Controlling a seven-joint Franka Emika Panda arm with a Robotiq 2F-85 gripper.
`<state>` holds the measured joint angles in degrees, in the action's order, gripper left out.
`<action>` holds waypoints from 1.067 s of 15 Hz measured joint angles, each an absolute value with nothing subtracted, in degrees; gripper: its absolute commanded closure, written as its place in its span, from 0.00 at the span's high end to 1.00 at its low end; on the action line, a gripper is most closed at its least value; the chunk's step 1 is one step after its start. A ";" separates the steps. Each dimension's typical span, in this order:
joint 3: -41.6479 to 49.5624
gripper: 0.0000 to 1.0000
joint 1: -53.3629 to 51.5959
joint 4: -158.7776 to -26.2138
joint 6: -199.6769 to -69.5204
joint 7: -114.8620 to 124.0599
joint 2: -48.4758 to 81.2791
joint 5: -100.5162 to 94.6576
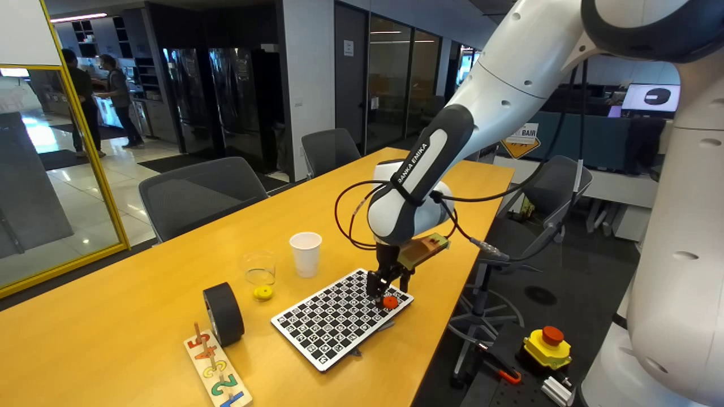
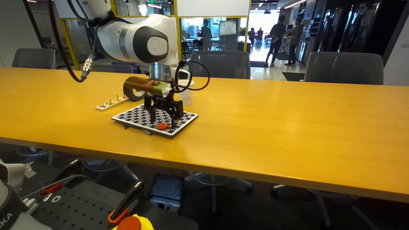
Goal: Divide the rings equally and put some in the clear cup and the rest in the white cup
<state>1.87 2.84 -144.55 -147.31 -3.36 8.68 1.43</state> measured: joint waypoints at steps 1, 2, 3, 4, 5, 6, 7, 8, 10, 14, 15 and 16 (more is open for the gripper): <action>1.86 1.00 2.84 -144.65 -147.54 -3.36 8.69 1.43; 1.86 1.00 2.84 -144.71 -147.72 -3.36 8.70 1.43; 1.85 1.00 2.84 -144.75 -147.80 -3.36 8.70 1.43; 1.85 1.00 2.84 -144.79 -147.84 -3.36 8.71 1.43; 1.84 0.75 2.84 -144.85 -147.86 -3.36 8.71 1.43; 1.82 0.74 2.84 -144.90 -147.89 -3.36 8.72 1.43; 1.80 0.68 2.84 -144.95 -147.96 -3.36 8.73 1.43; 1.78 0.58 2.84 -145.00 -148.08 -3.36 8.73 1.43; 1.77 0.44 2.84 -145.12 -148.36 -3.36 8.73 1.43; 1.85 0.20 2.84 -145.17 -149.02 -3.36 8.63 1.43; 1.84 0.22 2.85 -145.16 -149.06 -3.36 8.51 1.43; 1.80 0.22 2.85 -145.16 -149.10 -3.36 8.46 1.43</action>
